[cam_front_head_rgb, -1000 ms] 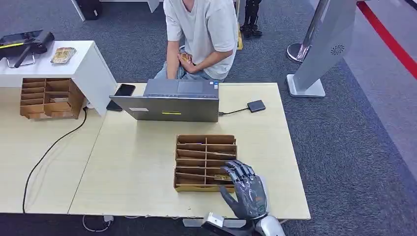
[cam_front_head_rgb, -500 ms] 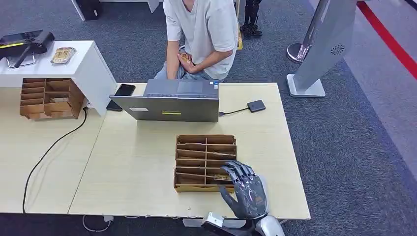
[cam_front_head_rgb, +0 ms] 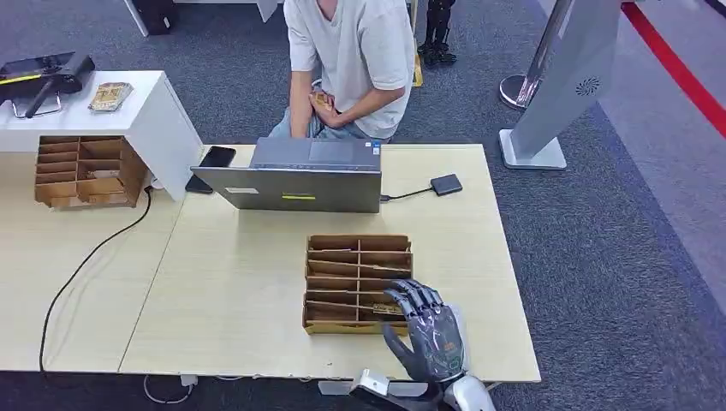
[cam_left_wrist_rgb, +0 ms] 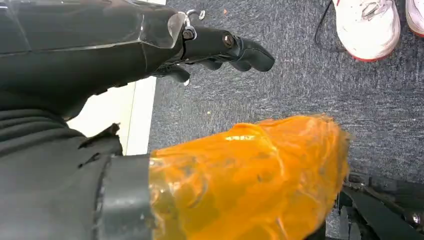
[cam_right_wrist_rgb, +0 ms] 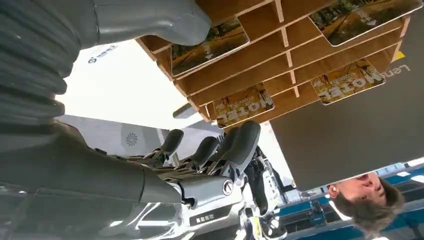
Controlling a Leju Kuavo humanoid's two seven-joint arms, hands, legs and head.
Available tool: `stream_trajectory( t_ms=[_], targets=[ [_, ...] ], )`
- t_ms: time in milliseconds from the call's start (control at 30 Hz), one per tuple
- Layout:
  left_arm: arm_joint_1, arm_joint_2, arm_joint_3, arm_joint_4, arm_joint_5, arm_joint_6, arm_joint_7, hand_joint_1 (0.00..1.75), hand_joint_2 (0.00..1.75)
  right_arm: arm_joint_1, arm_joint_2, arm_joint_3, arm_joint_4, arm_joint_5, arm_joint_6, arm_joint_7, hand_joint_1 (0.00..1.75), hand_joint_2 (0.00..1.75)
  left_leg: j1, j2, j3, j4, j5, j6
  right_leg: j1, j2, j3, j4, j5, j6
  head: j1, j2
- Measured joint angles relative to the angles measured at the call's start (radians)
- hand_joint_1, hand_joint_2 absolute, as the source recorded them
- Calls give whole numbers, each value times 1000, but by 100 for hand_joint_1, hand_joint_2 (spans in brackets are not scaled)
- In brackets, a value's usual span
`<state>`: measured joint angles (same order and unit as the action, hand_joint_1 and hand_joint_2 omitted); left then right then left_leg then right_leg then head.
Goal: Pass the card to the sensor for recognition and then transmit it.
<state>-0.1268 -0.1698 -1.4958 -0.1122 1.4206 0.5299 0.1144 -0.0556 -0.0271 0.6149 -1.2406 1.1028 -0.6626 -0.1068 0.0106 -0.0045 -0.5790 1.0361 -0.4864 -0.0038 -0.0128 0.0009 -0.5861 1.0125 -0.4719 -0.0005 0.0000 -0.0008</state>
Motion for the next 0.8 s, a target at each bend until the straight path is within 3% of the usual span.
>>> stream_trajectory(
  t_ms=[800],
  targets=[
    [0, 0, 0, 0, 0, 0, 0, 0, 0, 4, 11, 0, 28, -3, 3, 0, 56, 175, 0, 0, 0, 0, 0, 0, 0, 0, 0, 0, 0, 0, 0, 0]
  ],
)
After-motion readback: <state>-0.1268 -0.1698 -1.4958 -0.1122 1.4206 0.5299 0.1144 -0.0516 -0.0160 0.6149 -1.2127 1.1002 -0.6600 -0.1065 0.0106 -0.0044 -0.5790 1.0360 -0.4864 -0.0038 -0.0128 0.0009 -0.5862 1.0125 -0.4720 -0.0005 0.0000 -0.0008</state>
